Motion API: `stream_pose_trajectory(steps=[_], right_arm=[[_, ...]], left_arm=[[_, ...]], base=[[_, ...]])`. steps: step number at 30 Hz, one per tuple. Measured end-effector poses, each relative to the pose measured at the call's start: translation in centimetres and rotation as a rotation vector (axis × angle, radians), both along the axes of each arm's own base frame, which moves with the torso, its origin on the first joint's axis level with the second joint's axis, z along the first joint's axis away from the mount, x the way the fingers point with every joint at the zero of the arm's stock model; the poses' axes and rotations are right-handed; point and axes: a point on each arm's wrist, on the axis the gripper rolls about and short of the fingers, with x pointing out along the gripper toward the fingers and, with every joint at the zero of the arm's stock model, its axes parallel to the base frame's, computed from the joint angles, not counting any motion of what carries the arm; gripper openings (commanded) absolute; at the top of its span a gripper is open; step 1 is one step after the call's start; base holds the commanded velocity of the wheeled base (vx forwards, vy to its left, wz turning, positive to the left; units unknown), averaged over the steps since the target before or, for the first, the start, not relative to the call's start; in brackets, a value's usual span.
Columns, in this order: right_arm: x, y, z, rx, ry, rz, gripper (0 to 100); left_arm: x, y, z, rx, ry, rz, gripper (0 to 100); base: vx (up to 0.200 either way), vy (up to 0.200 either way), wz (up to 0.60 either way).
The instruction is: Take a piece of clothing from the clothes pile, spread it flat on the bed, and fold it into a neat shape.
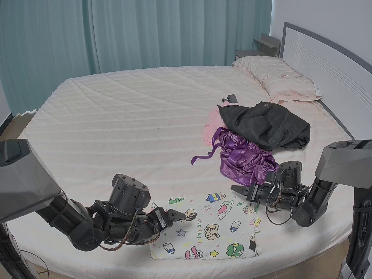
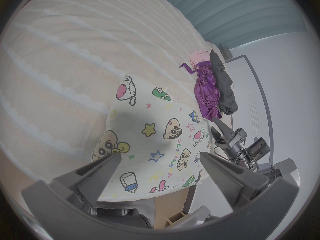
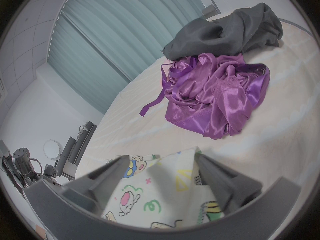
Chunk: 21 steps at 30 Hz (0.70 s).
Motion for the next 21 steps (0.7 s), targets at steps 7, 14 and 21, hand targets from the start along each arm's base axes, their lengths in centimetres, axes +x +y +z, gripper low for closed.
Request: stream_pose_trajectory(steps=[7, 14, 21], right_arm=[[0.2, -0.6, -0.7, -0.004, 0.017, -0.017, 0], [0.4, -1.3, -0.8, -0.002, 0.016, -0.039, 0], [0.6, -1.5, -0.7, 0.030, 0.029, -0.066, 0]], left_arm=[[0.1, 0.0, -0.3, 0.005, 0.007, 0.000, 100], [0.0, -0.1, -0.5, 0.010, 0.015, -0.003, 100], [0.1, -0.2, -1.0, 0.018, 0.026, -0.004, 100]], base=[[0.000, 0.000, 0.00], [0.000, 0.000, 0.00], [0.000, 0.000, 0.00]])
